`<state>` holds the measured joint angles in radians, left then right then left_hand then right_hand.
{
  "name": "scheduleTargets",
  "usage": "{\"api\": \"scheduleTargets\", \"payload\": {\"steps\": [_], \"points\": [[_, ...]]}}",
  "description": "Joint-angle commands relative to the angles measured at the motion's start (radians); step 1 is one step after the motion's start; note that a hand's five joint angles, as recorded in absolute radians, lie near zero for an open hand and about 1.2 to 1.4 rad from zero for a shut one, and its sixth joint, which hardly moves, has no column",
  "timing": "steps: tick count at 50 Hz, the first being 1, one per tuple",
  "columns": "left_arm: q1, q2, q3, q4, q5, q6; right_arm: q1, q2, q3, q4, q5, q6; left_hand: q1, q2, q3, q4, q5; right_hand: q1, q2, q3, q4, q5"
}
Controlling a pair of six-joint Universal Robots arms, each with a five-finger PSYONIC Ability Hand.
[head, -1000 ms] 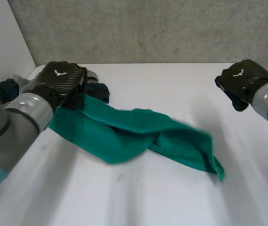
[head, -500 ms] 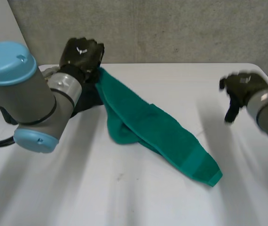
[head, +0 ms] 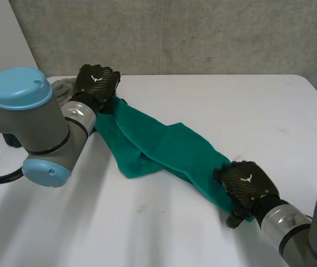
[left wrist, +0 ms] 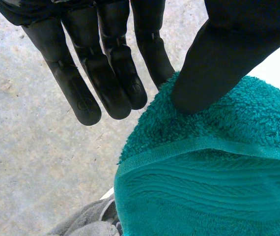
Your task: Fold the laundry.
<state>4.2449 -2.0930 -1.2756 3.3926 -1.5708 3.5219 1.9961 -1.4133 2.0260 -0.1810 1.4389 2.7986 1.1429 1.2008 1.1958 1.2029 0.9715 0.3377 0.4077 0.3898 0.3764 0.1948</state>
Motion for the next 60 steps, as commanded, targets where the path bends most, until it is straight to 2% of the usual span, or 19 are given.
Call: {"api": "scheduleTargets", "payload": {"steps": [1, 7, 14, 16, 17, 18, 19, 23, 26, 30, 35, 37, 42, 46, 50, 52, 55, 60], "points": [[0.000, -0.010, 0.002, -0.001, 0.000, 0.000, 0.003, 0.092, 0.000, -0.054, 0.046, -0.063, 0.253, 0.195, 0.200, 0.193, 0.250, 0.061, -0.009, 0.009, 0.023, 0.030], [0.015, -0.010, -0.001, -0.003, -0.002, -0.001, 0.003, 0.145, -0.009, -0.132, 0.130, -0.180, 0.253, 0.195, 0.200, 0.193, 0.250, 0.102, 0.032, 0.050, 0.064, 0.071], [0.023, -0.006, -0.010, -0.003, -0.003, -0.001, -0.005, 0.181, -0.012, -0.193, 0.155, -0.254, 0.253, 0.195, 0.200, 0.193, 0.250, 0.217, 0.147, 0.165, 0.178, 0.185], [0.027, -0.006, -0.013, -0.004, -0.003, -0.001, -0.010, 0.204, -0.018, -0.222, 0.156, -0.257, 0.253, 0.195, 0.200, 0.193, 0.250, 0.386, 0.316, 0.334, 0.348, 0.355], [0.032, -0.004, -0.016, -0.006, -0.005, -0.001, -0.010, 0.208, -0.021, -0.233, 0.156, -0.257, 0.253, 0.195, 0.200, 0.193, 0.250, 0.541, 0.471, 0.489, 0.503, 0.510], [0.033, -0.002, -0.018, -0.007, -0.005, -0.001, -0.014, 0.206, -0.024, -0.250, 0.156, -0.254, 0.253, 0.195, 0.200, 0.193, 0.250, 0.845, 0.775, 0.793, 0.806, 0.814], [0.033, -0.001, -0.018, -0.009, -0.005, -0.001, -0.016, 0.204, -0.026, -0.259, 0.155, -0.252, 0.253, 0.195, 0.200, 0.193, 0.250, 1.049, 0.979, 0.997, 1.010, 1.017], [0.032, 0.007, -0.025, -0.015, -0.006, -0.001, -0.017, 0.172, -0.056, -0.284, 0.149, -0.251, 0.253, 0.195, 0.200, 0.193, 0.250, 1.059, 0.989, 1.006, 1.020, 1.027], [0.032, 0.036, -0.041, -0.022, -0.006, -0.003, -0.017, 0.082, -0.108, -0.267, 0.149, -0.258, 0.253, 0.195, 0.200, 0.193, 0.250, 1.059, 0.989, 1.006, 1.020, 1.027], [0.033, 0.117, -0.079, -0.071, -0.006, -0.003, -0.017, -0.033, -0.211, -0.148, 0.140, -0.287, 0.253, 0.195, 0.200, 0.193, 0.250, 1.059, 0.989, 1.006, 1.020, 1.027], [0.035, 0.186, -0.125, -0.185, -0.003, 0.005, -0.062, -0.050, -0.371, 0.098, 0.111, -0.326, 0.253, 0.195, 0.200, 0.193, 0.250, 1.059, 0.989, 1.006, 1.020, 1.027], [0.036, 0.192, -0.137, -0.214, -0.002, 0.008, -0.092, -0.014, -0.438, 0.205, 0.080, -0.326, 0.253, 0.195, 0.200, 0.193, 0.250, 1.059, 0.989, 1.006, 1.020, 1.027], [0.044, 0.179, -0.162, -0.245, 0.001, 0.026, -0.108, 0.143, -0.575, 0.331, 0.055, -0.321, 0.253, 0.195, 0.200, 0.193, 0.250, 1.059, 0.989, 1.006, 1.020, 1.027], [0.049, 0.068, -0.096, -0.178, 0.000, 0.058, -0.105, 0.253, -0.690, 0.331, 0.060, -0.311, 0.253, 0.195, 0.200, 0.193, 0.250, 1.059, 0.989, 1.006, 1.020, 1.027], [0.050, -0.018, 0.030, -0.073, -0.003, 0.075, -0.103, 0.407, -0.904, 0.272, 0.096, -0.225, 0.253, 0.195, 0.200, 0.193, 0.250, 1.059, 0.989, 1.006, 1.020, 1.027], [0.050, -0.047, 0.093, -0.020, -0.002, 0.075, -0.105, 0.439, -0.982, 0.227, 0.113, -0.183, 0.253, 0.195, 0.200, 0.193, 0.250, 1.059, 0.989, 1.006, 1.020, 1.027], [0.049, -0.081, 0.228, 0.111, -0.006, 0.074, -0.109, 0.471, -1.127, 0.102, 0.141, -0.107, 0.253, 0.195, 0.200, 0.193, 0.250, 1.059, 0.989, 1.006, 1.020, 1.027], [0.044, -0.079, 0.387, 0.327, -0.023, 0.068, -0.112, 0.461, -1.267, -0.133, 0.163, -0.071, 0.253, 0.195, 0.200, 0.193, 0.250, 1.059, 0.989, 1.006, 1.020, 1.027]]}}
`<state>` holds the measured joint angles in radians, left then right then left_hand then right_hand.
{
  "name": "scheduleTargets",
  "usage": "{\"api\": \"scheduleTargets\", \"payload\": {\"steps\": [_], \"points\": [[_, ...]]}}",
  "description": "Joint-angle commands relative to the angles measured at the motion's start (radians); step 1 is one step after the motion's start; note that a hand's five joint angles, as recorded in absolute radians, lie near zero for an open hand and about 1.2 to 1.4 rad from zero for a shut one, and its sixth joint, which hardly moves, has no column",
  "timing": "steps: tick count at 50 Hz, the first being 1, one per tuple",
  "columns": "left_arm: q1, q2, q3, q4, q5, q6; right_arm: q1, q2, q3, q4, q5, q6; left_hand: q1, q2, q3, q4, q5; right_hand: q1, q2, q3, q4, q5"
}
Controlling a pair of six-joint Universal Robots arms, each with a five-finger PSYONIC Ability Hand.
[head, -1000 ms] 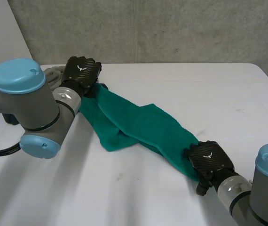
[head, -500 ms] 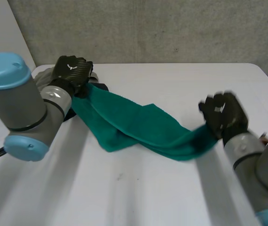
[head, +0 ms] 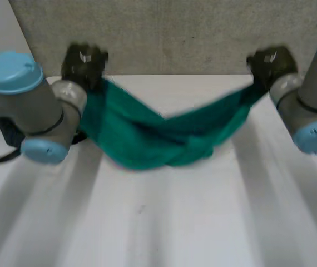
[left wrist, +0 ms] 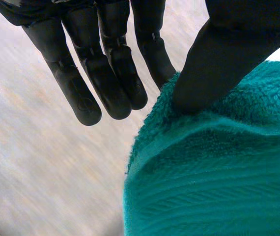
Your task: Fold the laundry.
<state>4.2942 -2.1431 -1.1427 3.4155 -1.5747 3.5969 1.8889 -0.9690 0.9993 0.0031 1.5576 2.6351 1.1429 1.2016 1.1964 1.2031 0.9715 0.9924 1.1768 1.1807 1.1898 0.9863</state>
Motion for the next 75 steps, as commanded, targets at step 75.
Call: {"api": "scheduleTargets", "payload": {"steps": [75], "points": [[0.355, 0.258, -0.784, -0.019, 0.446, 0.022, -0.295, -0.246, 0.782, -0.172, -0.301, -0.064, -0.668, -0.727, -0.722, -0.728, -0.671, 0.404, 0.219, 0.216, 0.207, 0.235]]}}
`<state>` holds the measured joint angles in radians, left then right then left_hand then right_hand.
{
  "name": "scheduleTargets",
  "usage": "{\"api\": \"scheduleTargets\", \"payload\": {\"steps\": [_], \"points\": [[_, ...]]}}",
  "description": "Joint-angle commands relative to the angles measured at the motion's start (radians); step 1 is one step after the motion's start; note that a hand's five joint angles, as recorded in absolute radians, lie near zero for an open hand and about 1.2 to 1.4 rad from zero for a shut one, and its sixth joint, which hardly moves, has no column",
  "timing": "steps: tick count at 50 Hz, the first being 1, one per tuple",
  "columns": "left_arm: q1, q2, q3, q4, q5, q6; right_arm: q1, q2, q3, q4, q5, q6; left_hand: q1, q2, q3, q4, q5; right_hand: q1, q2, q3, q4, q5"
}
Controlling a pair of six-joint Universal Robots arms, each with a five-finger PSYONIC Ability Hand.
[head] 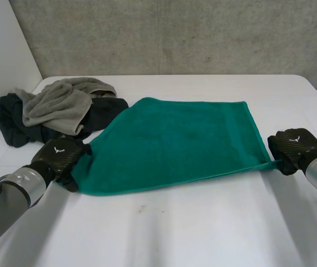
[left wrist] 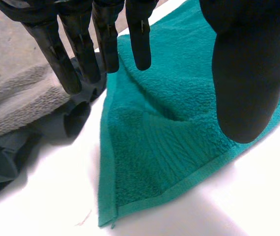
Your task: Fold the laundry.
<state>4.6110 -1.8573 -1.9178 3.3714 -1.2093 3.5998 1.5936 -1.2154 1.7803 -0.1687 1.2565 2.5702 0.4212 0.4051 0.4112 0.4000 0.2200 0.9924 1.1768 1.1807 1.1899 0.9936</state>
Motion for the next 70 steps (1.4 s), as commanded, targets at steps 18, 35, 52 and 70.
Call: {"api": "scheduleTargets", "payload": {"steps": [18, 35, 52, 70], "points": [[0.037, -0.135, 0.013, 0.120, 0.080, 0.072, -0.001, 0.000, 0.013, 0.000, 0.001, 0.001, 0.253, 0.269, 0.263, 0.274, 0.280, 0.404, 0.219, 0.216, 0.206, 0.228], [-0.014, -0.036, 0.000, 0.022, 0.007, 0.181, 0.006, -0.068, -0.005, 0.113, 0.007, -0.102, 0.975, 0.991, 0.985, 0.996, 1.002, 0.404, 0.219, 0.216, 0.206, 0.228], [-0.277, 0.257, -0.072, -0.414, -0.242, 0.180, -0.066, -0.299, 0.015, 0.686, 0.000, -0.616, 0.975, 0.991, 0.985, 0.996, 1.002, 0.404, 0.219, 0.216, 0.206, 0.228], [-0.274, -0.131, 0.232, -0.024, -0.253, 0.092, 0.038, 0.059, -0.200, 0.247, 0.122, -0.268, 0.975, 0.991, 0.985, 0.996, 1.002, 0.404, 0.219, 0.216, 0.206, 0.228]]}}
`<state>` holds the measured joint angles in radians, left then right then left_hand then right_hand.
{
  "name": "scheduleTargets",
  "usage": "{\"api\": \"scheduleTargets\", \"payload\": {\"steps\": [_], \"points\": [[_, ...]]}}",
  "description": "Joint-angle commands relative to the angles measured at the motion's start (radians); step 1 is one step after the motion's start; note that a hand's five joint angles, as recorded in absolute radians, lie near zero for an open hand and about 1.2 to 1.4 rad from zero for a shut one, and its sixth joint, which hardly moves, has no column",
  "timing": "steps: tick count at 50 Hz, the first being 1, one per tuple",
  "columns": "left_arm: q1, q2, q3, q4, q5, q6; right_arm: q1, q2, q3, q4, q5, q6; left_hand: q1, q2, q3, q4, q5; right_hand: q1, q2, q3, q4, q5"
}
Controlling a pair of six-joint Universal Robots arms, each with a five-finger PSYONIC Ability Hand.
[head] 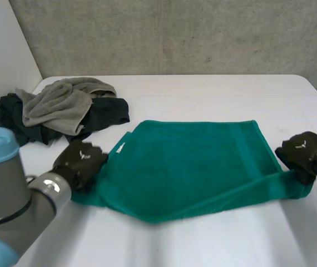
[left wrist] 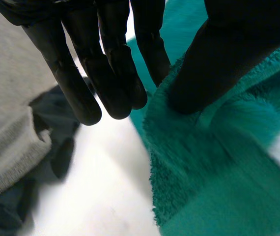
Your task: Fold the laundry.
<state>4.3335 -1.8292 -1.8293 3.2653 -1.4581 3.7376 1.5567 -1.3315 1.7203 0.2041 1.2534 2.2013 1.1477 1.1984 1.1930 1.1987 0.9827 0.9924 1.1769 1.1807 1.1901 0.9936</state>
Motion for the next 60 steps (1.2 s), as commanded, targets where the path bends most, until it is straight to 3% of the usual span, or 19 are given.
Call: {"api": "scheduleTargets", "payload": {"steps": [1, 2, 3, 4, 8, 15, 24, 31, 44, 48, 49, 51, 60], "points": [[0.003, -0.171, 0.154, 0.080, -0.002, -0.047, 0.089, 0.195, -0.156, -0.138, 0.156, 0.104, 0.234, 0.184, 0.189, 0.183, 0.225, 0.404, 0.219, 0.216, 0.206, 0.228], [0.002, -0.180, 0.162, 0.076, -0.001, -0.047, 0.094, 0.202, -0.162, -0.141, 0.165, 0.104, 0.124, 0.073, 0.079, 0.073, 0.114, 0.404, 0.219, 0.216, 0.206, 0.228], [-0.001, -0.191, 0.159, 0.065, -0.001, -0.047, 0.097, 0.207, -0.166, -0.144, 0.173, 0.107, -0.174, -0.224, -0.219, -0.225, -0.183, 0.404, 0.219, 0.216, 0.206, 0.228], [-0.008, -0.196, 0.156, 0.057, -0.001, -0.047, 0.100, 0.212, -0.168, -0.146, 0.182, 0.112, -0.310, -0.361, -0.356, -0.361, -0.320, 0.404, 0.219, 0.216, 0.206, 0.228], [-0.006, -0.170, 0.110, 0.007, -0.002, -0.048, 0.118, 0.210, -0.154, -0.149, 0.181, 0.115, -0.502, -0.553, -0.548, -0.553, -0.512, 0.404, 0.219, 0.216, 0.206, 0.228], [0.026, -0.058, 0.044, -0.045, -0.004, -0.058, 0.132, 0.206, -0.140, -0.149, 0.181, 0.123, -0.585, -0.635, -0.630, -0.636, -0.594, 0.404, 0.219, 0.216, 0.206, 0.228], [0.069, -0.054, 0.027, -0.049, -0.005, -0.065, 0.134, 0.206, -0.127, -0.150, 0.176, 0.135, -0.602, -0.653, -0.648, -0.653, -0.612, 0.404, 0.219, 0.216, 0.206, 0.228], [0.084, -0.101, 0.025, -0.056, -0.010, -0.064, 0.128, 0.206, -0.119, -0.176, 0.178, 0.135, -0.570, -0.621, -0.616, -0.621, -0.580, 0.404, 0.219, 0.216, 0.206, 0.228], [0.066, -0.004, 0.015, -0.190, -0.011, -0.125, 0.132, 0.204, -0.114, -0.186, 0.178, 0.136, -0.529, -0.580, -0.575, -0.580, -0.539, 0.404, 0.219, 0.216, 0.206, 0.228], [0.081, -0.024, 0.005, -0.193, -0.011, -0.124, 0.131, 0.204, -0.108, -0.186, 0.176, 0.136, -0.251, -0.302, -0.297, -0.302, -0.261, 0.404, 0.219, 0.216, 0.206, 0.228], [0.086, -0.041, 0.007, -0.190, -0.008, -0.122, 0.129, 0.204, -0.107, -0.184, 0.175, 0.136, 0.003, -0.048, -0.043, -0.048, -0.007, 0.404, 0.219, 0.216, 0.206, 0.228], [0.094, -0.056, 0.010, -0.187, -0.005, -0.117, 0.128, 0.203, -0.105, -0.178, 0.175, 0.135, 0.247, 0.197, 0.202, 0.196, 0.238, 0.404, 0.219, 0.216, 0.206, 0.228], [0.091, -0.074, 0.065, -0.150, -0.001, -0.116, 0.126, 0.187, -0.102, -0.160, 0.182, 0.135, 0.249, 0.198, 0.203, 0.198, 0.239, 0.404, 0.219, 0.216, 0.206, 0.228]]}}
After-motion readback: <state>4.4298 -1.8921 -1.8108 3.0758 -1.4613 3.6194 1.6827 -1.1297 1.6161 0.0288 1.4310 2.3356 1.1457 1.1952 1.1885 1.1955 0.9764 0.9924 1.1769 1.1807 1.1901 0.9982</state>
